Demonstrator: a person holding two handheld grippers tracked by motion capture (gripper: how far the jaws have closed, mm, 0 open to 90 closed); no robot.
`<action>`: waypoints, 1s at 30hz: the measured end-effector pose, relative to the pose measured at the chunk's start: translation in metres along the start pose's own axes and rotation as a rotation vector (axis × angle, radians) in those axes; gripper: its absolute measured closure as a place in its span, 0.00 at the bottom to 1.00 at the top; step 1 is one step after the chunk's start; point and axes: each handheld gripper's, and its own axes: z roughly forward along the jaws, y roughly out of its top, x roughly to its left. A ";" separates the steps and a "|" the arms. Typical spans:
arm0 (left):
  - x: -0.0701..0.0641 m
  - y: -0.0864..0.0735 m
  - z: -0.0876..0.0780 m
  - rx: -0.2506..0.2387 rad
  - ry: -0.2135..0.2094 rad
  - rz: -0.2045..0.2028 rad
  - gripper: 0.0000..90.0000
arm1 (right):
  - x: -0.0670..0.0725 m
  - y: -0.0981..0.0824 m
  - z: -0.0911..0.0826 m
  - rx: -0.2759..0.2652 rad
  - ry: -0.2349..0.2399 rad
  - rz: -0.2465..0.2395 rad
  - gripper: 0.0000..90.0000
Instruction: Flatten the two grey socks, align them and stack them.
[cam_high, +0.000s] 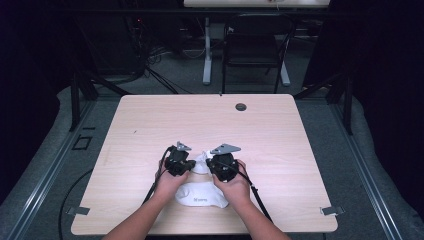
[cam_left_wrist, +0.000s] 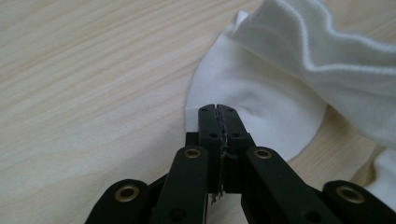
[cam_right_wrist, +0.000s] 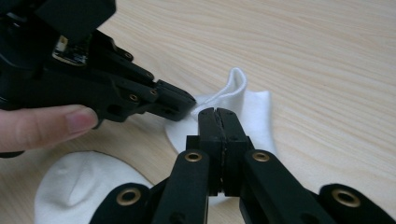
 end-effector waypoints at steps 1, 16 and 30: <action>0.002 -0.001 -0.001 0.003 0.006 0.004 1.00 | -0.001 0.000 0.000 -0.005 -0.003 0.000 1.00; 0.022 -0.010 -0.015 0.029 0.020 0.001 1.00 | -0.038 -0.003 -0.017 -0.035 -0.092 0.073 1.00; 0.028 -0.013 -0.018 0.021 0.025 -0.009 0.98 | -0.053 -0.031 -0.006 0.051 -0.119 0.115 1.00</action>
